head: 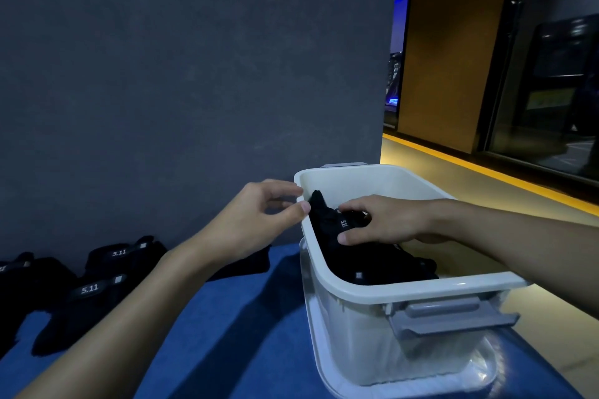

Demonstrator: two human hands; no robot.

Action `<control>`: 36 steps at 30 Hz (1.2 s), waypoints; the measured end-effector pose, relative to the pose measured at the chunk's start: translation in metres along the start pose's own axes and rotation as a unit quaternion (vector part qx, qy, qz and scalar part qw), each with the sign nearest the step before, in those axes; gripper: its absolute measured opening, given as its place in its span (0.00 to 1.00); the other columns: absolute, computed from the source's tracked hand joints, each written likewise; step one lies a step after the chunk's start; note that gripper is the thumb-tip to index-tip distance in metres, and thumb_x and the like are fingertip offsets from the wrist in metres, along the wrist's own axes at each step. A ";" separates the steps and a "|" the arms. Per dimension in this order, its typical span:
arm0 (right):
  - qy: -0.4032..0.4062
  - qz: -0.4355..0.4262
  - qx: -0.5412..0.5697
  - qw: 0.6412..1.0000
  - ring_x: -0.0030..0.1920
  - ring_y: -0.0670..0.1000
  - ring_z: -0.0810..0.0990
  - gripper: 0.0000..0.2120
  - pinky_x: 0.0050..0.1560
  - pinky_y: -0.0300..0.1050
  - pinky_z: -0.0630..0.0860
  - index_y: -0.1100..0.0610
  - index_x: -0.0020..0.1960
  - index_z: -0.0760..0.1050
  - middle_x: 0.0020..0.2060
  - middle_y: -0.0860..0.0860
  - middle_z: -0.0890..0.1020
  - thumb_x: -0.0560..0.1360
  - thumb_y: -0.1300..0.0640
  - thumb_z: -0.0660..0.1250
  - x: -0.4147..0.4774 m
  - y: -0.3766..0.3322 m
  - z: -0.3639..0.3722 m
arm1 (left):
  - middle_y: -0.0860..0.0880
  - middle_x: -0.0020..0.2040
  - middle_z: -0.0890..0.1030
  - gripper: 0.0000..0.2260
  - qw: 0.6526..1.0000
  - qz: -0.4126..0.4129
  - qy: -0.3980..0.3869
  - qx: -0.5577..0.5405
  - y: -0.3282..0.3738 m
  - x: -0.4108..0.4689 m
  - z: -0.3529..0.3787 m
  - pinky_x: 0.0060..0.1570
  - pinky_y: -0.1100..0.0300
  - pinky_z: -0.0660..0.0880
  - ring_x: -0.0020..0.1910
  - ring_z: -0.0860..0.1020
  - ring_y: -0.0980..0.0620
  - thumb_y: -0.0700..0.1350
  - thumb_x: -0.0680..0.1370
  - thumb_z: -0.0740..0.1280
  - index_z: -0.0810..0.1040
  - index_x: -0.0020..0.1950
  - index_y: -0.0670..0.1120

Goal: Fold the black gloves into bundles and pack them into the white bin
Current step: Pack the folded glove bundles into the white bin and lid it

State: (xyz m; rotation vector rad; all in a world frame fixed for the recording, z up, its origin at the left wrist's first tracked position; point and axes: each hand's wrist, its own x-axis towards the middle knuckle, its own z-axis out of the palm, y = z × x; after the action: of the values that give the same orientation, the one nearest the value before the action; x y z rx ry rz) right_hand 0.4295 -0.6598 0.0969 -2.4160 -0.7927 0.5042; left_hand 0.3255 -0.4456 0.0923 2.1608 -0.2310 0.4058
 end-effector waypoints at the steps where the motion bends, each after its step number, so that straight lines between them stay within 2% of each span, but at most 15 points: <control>1: 0.002 -0.001 0.001 1.000 0.57 0.46 0.78 0.27 0.59 0.42 0.75 0.50 0.71 0.69 0.60 0.45 0.78 0.74 0.46 0.71 -0.001 -0.001 0.000 | 0.56 0.63 0.79 0.15 1.000 -0.001 -0.001 0.003 0.001 0.000 0.000 0.64 0.57 0.75 0.58 0.80 0.61 0.48 0.79 0.70 0.80 0.64 0.46; 5: 0.033 -0.015 -0.014 0.999 0.64 0.47 0.72 0.33 0.60 0.39 0.69 0.51 0.75 0.63 0.69 0.45 0.70 0.74 0.44 0.70 -0.008 -0.010 -0.005 | 0.56 0.61 0.81 0.14 1.000 -0.005 0.004 0.015 0.006 -0.002 -0.003 0.64 0.58 0.75 0.58 0.80 0.61 0.49 0.79 0.69 0.81 0.63 0.46; 8: 0.054 -0.029 -0.031 0.998 0.68 0.48 0.68 0.34 0.59 0.39 0.66 0.49 0.75 0.62 0.72 0.45 0.67 0.74 0.44 0.70 -0.014 -0.019 -0.012 | 0.57 0.54 0.85 0.08 1.000 -0.001 0.009 0.018 0.014 -0.009 -0.008 0.56 0.68 0.75 0.54 0.81 0.64 0.47 0.81 0.67 0.83 0.58 0.48; 11: 0.071 -0.043 -0.039 0.996 0.67 0.48 0.69 0.32 0.58 0.40 0.66 0.48 0.74 0.63 0.71 0.45 0.67 0.74 0.44 0.70 -0.021 -0.035 -0.017 | 0.58 0.52 0.84 0.06 0.999 -0.006 0.033 0.027 0.019 -0.021 -0.021 0.50 0.72 0.75 0.52 0.81 0.66 0.47 0.81 0.66 0.83 0.55 0.51; 16: 0.115 -0.086 -0.044 0.989 0.62 0.49 0.73 0.24 0.48 0.38 0.72 0.49 0.69 0.70 0.66 0.47 0.72 0.75 0.46 0.70 -0.028 -0.076 -0.006 | 0.57 0.52 0.83 0.07 0.994 -0.028 0.086 0.057 0.015 -0.053 -0.056 0.45 0.77 0.72 0.51 0.79 0.68 0.46 0.81 0.67 0.82 0.56 0.50; 21: 0.104 -0.168 -0.043 0.979 0.61 0.41 0.70 0.19 0.54 0.33 0.64 0.52 0.65 0.75 0.63 0.45 0.74 0.76 0.50 0.70 -0.026 -0.128 0.027 | 0.55 0.50 0.84 0.05 0.983 -0.067 0.146 0.084 -0.012 -0.104 -0.086 0.45 0.71 0.77 0.49 0.81 0.65 0.46 0.80 0.68 0.83 0.54 0.50; 25: 0.070 -0.202 -0.024 0.977 0.63 0.43 0.72 0.16 0.56 0.36 0.65 0.50 0.61 0.77 0.61 0.45 0.75 0.75 0.49 0.71 -0.017 -0.169 0.067 | 0.56 0.46 0.85 0.03 0.969 -0.122 0.178 0.120 -0.042 -0.141 -0.111 0.50 0.60 0.77 0.46 0.82 0.62 0.46 0.79 0.69 0.83 0.51 0.52; 27: 0.063 -0.212 -0.018 0.975 0.62 0.44 0.74 0.15 0.53 0.36 0.67 0.49 0.61 0.77 0.60 0.45 0.76 0.75 0.49 0.70 -0.011 -0.188 0.089 | 0.56 0.43 0.85 0.02 0.962 -0.140 0.185 0.146 -0.054 -0.156 -0.121 0.44 0.64 0.75 0.41 0.81 0.64 0.46 0.79 0.69 0.82 0.50 0.51; 29: 0.055 -0.214 0.002 0.975 0.59 0.47 0.76 0.14 0.52 0.37 0.69 0.50 0.59 0.77 0.59 0.46 0.77 0.75 0.50 0.70 -0.004 -0.200 0.114 | 0.57 0.45 0.83 0.04 0.952 -0.155 0.191 0.185 -0.063 -0.169 -0.129 0.42 0.70 0.72 0.42 0.80 0.65 0.45 0.79 0.69 0.81 0.52 0.51; 32: 0.037 -0.194 0.037 0.980 0.53 0.50 0.79 0.10 0.53 0.42 0.76 0.50 0.55 0.77 0.54 0.48 0.79 0.74 0.52 0.70 0.014 -0.205 0.156 | 0.54 0.51 0.82 0.07 0.937 -0.185 0.194 0.224 -0.082 -0.187 -0.138 0.51 0.63 0.73 0.52 0.80 0.56 0.44 0.79 0.68 0.80 0.56 0.49; 34: 0.018 -0.170 0.050 0.984 0.56 0.50 0.78 0.13 0.59 0.46 0.76 0.50 0.58 0.76 0.54 0.49 0.78 0.74 0.52 0.70 0.028 -0.202 0.180 | 0.52 0.58 0.78 0.11 0.929 -0.213 0.161 0.255 -0.093 -0.198 -0.141 0.56 0.61 0.71 0.57 0.77 0.53 0.45 0.79 0.67 0.78 0.61 0.49; 36: 0.010 -0.147 0.056 0.988 0.57 0.50 0.76 0.18 0.61 0.45 0.74 0.52 0.63 0.73 0.55 0.49 0.75 0.75 0.52 0.69 0.040 -0.196 0.198 | 0.50 0.64 0.73 0.17 0.927 -0.230 0.122 0.270 -0.101 -0.204 -0.141 0.58 0.63 0.69 0.60 0.75 0.53 0.47 0.80 0.67 0.74 0.69 0.48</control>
State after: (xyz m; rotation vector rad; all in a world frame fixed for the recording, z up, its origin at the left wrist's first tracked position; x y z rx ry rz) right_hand 0.2780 -0.4270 0.0524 -2.1494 -1.0604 0.3962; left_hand 0.1386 -0.2687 0.0167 2.5658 0.5878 0.4975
